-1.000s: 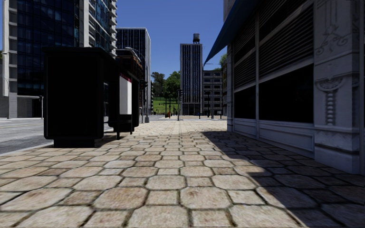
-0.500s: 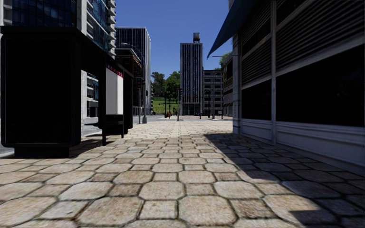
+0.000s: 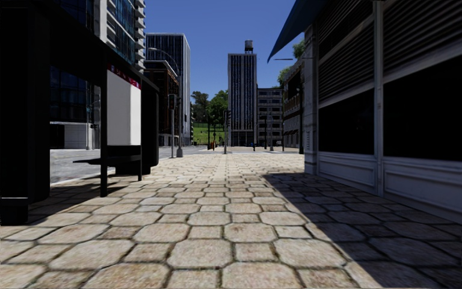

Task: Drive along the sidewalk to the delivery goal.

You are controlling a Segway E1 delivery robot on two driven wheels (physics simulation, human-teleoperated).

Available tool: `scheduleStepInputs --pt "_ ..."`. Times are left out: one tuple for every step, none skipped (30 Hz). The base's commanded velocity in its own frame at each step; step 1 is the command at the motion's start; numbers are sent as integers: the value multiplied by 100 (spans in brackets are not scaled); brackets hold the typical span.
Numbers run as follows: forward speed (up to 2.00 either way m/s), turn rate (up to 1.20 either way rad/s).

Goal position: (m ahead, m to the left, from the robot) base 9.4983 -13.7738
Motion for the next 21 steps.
scheduleStepInputs --pt "199 0" --pt "199 0" --pt "199 0" --pt "199 0" --pt "199 0" --pt "199 0" --pt "199 0" --pt "199 0" --pt "199 0" --pt "199 0" --pt "199 0" --pt "199 0" --pt "199 0" --pt "199 0" --pt "199 0" --pt "199 0" --pt "199 0" --pt "199 0" --pt "199 0" --pt "199 0" --pt "199 0"
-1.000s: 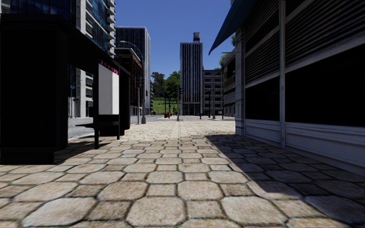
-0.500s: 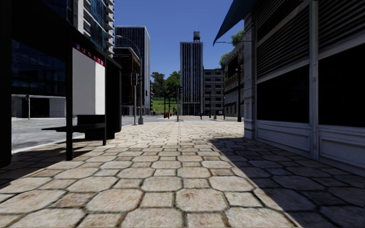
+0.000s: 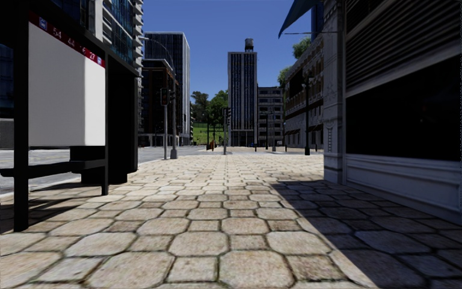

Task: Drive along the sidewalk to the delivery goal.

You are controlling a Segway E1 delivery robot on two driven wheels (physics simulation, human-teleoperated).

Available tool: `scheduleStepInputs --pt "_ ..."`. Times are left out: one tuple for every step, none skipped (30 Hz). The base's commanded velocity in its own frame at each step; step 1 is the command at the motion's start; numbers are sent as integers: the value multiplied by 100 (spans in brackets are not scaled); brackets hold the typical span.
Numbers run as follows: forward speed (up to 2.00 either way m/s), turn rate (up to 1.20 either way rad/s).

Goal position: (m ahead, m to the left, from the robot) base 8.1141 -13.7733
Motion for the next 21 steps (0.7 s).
scheduleStepInputs --pt "199 0" --pt "199 0" --pt "199 0" --pt "199 0" --pt "199 0" --pt "199 0" --pt "199 0" --pt "199 0" --pt "199 0" --pt "199 0" --pt "199 0" --pt "199 0" --pt "199 0" --pt "199 0" --pt "199 0" --pt "199 0" --pt "199 0" --pt "199 0" --pt "199 0" --pt "199 0" --pt "199 0"
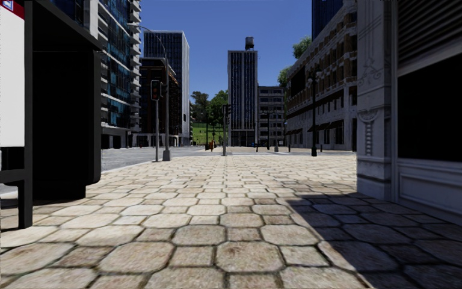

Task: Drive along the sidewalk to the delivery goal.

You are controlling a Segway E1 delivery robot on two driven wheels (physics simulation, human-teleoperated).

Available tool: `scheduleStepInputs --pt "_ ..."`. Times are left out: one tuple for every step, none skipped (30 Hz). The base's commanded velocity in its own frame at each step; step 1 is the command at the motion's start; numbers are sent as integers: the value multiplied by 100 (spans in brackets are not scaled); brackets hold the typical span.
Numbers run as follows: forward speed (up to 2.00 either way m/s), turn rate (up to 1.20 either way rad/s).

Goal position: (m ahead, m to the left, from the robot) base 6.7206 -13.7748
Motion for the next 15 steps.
scheduleStepInputs --pt "199 0" --pt "199 0" --pt "199 0" --pt "199 0" --pt "199 0" --pt "199 0" --pt "199 0" --pt "199 0" --pt "199 0" --pt "199 0" --pt "199 0" --pt "199 0" --pt "199 0" --pt "199 0" --pt "199 0"
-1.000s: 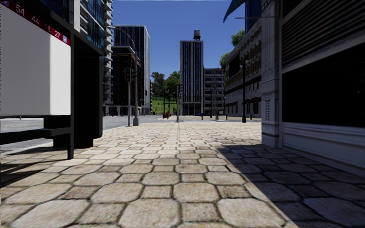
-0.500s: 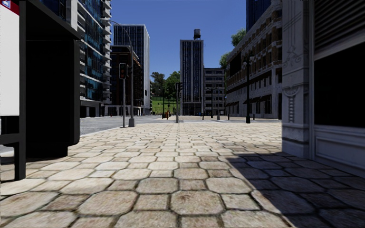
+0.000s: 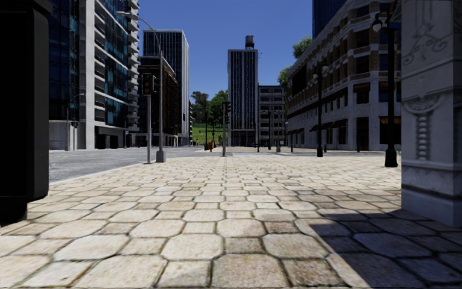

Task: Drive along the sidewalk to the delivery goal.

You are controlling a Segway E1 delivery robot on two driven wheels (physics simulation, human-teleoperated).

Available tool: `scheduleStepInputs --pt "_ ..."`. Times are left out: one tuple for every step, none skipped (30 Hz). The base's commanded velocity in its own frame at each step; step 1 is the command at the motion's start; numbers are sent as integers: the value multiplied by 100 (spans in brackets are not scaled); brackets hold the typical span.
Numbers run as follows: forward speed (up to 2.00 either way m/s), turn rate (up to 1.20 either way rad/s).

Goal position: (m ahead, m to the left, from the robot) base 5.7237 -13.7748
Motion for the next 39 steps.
scheduleStepInputs --pt "199 0" --pt "199 0" --pt "199 0" --pt "199 0" --pt "199 0" --pt "199 0" --pt "199 0" --pt "199 0" --pt "199 0" --pt "199 0" --pt "199 0" --pt "199 0" --pt "199 0" --pt "199 0" --pt "199 0" --pt "199 0" --pt "199 0" --pt "199 0" --pt "199 0" --pt "199 0" --pt "199 0" --pt "199 0" --pt "199 0" --pt "199 0" --pt "199 0" --pt "199 0" --pt "199 0" --pt "199 0" --pt "199 0" --pt "199 0" --pt "199 0" --pt "199 0" --pt "199 0" --pt "199 0" --pt "199 0" --pt "199 0" --pt "199 0" --pt "199 0" --pt "199 0"
